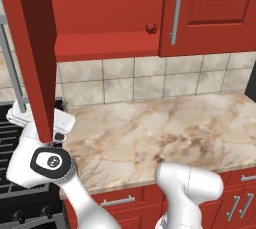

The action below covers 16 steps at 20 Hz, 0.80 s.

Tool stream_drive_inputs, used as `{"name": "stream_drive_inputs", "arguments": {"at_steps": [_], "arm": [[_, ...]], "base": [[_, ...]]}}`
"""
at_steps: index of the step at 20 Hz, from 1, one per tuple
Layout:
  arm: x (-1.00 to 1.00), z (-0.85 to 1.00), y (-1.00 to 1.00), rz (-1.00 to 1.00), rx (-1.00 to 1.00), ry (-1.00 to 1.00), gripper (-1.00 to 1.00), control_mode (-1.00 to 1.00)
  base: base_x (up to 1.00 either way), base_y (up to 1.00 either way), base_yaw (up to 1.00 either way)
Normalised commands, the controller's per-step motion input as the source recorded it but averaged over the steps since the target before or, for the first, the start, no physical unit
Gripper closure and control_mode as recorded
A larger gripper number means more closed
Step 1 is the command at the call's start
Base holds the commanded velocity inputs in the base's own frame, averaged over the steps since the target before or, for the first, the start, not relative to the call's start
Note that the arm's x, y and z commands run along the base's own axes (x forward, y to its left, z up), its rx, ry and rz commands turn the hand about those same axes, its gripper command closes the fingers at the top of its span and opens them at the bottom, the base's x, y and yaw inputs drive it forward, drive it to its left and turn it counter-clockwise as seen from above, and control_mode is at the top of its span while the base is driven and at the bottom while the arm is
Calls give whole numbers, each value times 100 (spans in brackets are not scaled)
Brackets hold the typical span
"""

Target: Pick the bell pepper from the counter and place it in the cabinet. Then close the cabinet.

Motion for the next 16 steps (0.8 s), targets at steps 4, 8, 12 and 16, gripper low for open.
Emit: {"name": "stream_drive_inputs", "arguments": {"at_steps": [4, 8, 12, 16], "arm": [[5, 38, -68, -9, 2, -3, -100, -100], [8, 34, -70, -7, 2, 0, -100, -100], [11, 29, -79, -5, 3, 0, -100, -100], [7, 28, -83, -4, 4, 0, -100, -100]], "base": [[0, 0, 0], [0, 0, 0], [0, 0, 0], [0, 0, 0]]}}
